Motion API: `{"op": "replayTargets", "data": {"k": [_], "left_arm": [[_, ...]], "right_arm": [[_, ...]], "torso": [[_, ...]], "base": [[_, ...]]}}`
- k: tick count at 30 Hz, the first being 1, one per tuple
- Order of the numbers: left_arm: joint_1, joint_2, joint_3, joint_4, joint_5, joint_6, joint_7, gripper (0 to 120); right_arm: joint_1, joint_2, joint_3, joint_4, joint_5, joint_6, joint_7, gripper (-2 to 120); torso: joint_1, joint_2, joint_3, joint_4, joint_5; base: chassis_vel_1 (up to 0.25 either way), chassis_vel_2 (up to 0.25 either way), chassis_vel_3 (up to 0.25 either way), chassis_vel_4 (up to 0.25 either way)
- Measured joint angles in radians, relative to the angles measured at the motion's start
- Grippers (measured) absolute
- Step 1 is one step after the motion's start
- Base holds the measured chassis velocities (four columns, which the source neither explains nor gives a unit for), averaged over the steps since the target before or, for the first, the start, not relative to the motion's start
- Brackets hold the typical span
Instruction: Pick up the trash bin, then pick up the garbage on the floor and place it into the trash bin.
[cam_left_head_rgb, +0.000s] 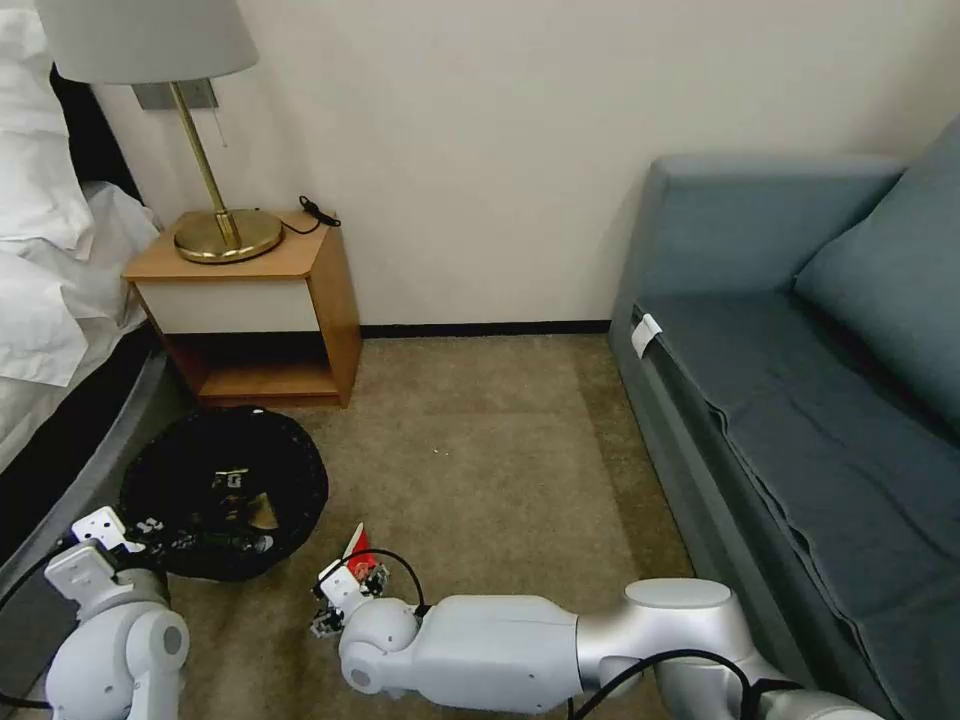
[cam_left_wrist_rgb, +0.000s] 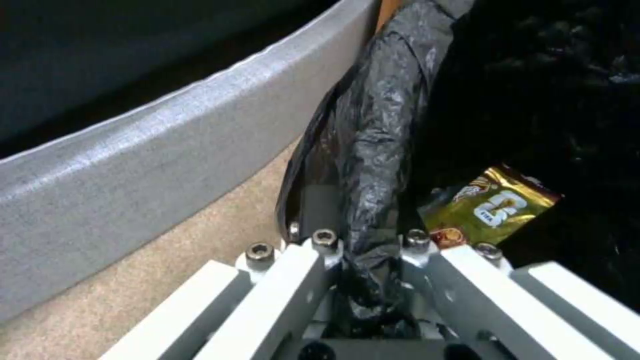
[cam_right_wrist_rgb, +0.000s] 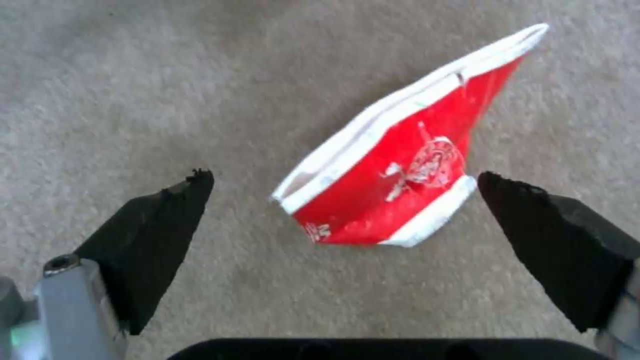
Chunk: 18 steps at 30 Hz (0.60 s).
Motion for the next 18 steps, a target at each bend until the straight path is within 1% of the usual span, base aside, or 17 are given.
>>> {"op": "replayTargets", "data": {"k": [6, 11, 16, 18], "left_arm": [[0.001, -0.002, 0.0, 0.0, 0.002, -0.002, 0.001, 2], [0.0, -0.002, 0.001, 0.0, 0.003, -0.002, 0.001, 2], [0.001, -0.003, 0.001, 0.0, 0.005, -0.005, 0.002, 2], [0.003, -0.003, 0.001, 0.0, 0.005, -0.006, 0.002, 2]], "right_arm": [[-0.01, 0.0, -0.013, -0.008, -0.011, 0.018, -0.009, 100], [-0.021, 0.0, -0.027, -0.021, -0.024, 0.036, -0.015, 96], [-0.032, 0.0, -0.037, -0.045, -0.052, 0.068, -0.02, 96], [-0.038, 0.0, -0.039, -0.061, -0.068, 0.08, -0.021, 93]], "torso": [[0.0, 0.0, 0.0, 0.0, 0.0], [0.0, 0.0, 0.0, 0.0, 0.0], [0.0, 0.0, 0.0, 0.0, 0.0], [0.0, 0.0, 0.0, 0.0, 0.0]], "base": [[0.0, 0.0, 0.0, 0.0], [0.0, 0.0, 0.0, 0.0], [0.0, 0.0, 0.0, 0.0], [0.0, 0.0, 0.0, 0.0]]}}
